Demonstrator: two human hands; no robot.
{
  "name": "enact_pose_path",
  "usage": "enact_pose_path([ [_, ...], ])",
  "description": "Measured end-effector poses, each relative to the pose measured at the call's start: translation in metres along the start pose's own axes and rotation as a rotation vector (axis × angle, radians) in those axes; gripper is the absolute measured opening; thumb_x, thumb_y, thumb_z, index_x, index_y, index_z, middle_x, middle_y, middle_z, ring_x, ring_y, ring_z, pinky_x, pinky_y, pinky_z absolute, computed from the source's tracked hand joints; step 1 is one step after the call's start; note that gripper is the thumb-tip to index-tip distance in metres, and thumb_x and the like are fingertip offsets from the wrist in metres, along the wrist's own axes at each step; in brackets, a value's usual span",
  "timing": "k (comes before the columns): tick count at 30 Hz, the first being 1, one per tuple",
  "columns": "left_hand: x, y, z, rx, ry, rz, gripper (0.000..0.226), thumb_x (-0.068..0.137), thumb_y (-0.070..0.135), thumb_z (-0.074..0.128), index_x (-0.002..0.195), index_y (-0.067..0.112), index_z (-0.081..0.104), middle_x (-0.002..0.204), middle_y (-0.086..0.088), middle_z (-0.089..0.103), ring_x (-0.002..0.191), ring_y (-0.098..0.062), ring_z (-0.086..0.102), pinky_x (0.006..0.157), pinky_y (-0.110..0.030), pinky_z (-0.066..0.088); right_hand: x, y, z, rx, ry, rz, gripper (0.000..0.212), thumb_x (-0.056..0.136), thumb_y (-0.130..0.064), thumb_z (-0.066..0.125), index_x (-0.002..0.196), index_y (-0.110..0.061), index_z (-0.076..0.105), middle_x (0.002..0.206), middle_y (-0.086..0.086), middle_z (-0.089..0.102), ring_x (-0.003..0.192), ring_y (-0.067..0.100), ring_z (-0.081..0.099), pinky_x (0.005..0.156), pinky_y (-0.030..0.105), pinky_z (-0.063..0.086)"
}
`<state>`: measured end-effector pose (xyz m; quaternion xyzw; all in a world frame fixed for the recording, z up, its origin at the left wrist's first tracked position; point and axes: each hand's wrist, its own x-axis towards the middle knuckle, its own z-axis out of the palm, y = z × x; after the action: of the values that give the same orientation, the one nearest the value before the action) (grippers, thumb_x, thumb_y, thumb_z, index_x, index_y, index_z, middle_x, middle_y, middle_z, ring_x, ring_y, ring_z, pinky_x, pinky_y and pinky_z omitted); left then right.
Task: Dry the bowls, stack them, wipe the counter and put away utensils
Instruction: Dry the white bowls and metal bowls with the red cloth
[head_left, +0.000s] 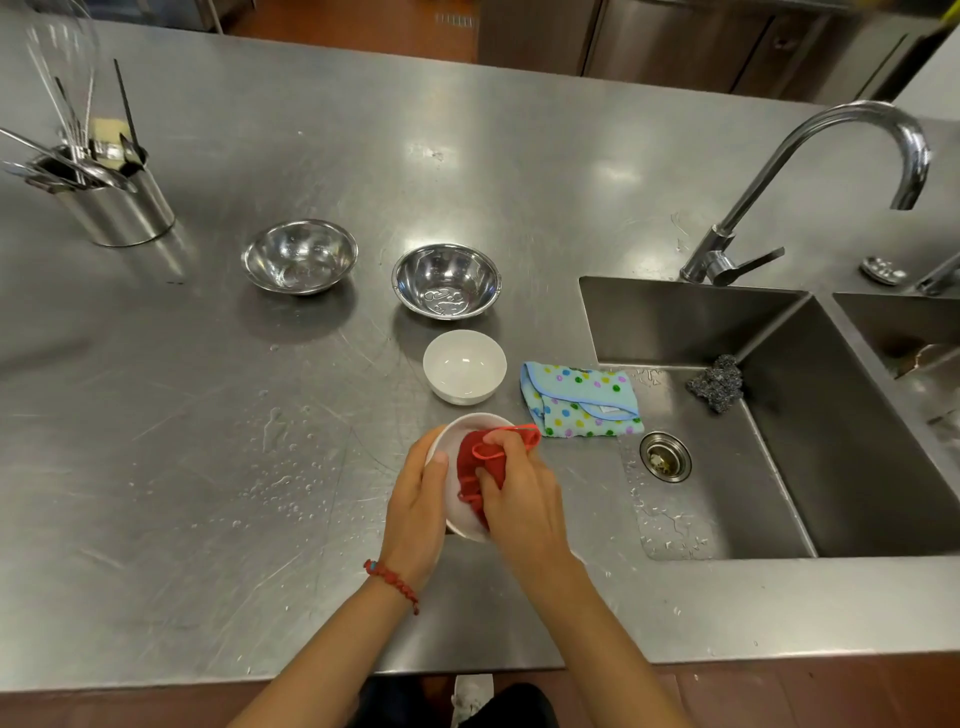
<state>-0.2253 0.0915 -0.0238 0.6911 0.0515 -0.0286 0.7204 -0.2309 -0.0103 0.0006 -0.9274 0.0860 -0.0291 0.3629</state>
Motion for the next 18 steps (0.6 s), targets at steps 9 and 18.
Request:
enact_pose_path([
  [9, -0.005, -0.014, 0.006, 0.043, 0.008, -0.032, 0.029, 0.097, 0.021, 0.036, 0.105, 0.039, 0.058, 0.108, 0.011, 0.062, 0.099, 0.001, 0.058, 0.075, -0.007, 0.045, 0.000, 0.007, -0.005, 0.234, -0.252, 0.102, 0.028, 0.073, -0.014, 0.071, 0.098, -0.023, 0.062, 0.096, -0.008, 0.062, 0.092, 0.010, 0.058, 0.083, 0.023, 0.047],
  [18, 0.008, -0.047, -0.002, -0.009, 0.089, -0.213, 0.026, 0.096, 0.033, 0.036, 0.095, 0.039, 0.061, 0.106, 0.013, 0.063, 0.100, -0.008, 0.058, 0.091, -0.030, 0.043, 0.003, 0.030, -0.011, 0.578, 0.020, 0.196, 0.037, 0.072, -0.013, 0.075, 0.088, -0.039, 0.055, 0.095, -0.014, 0.060, 0.086, -0.001, 0.056, 0.067, 0.003, 0.042],
])
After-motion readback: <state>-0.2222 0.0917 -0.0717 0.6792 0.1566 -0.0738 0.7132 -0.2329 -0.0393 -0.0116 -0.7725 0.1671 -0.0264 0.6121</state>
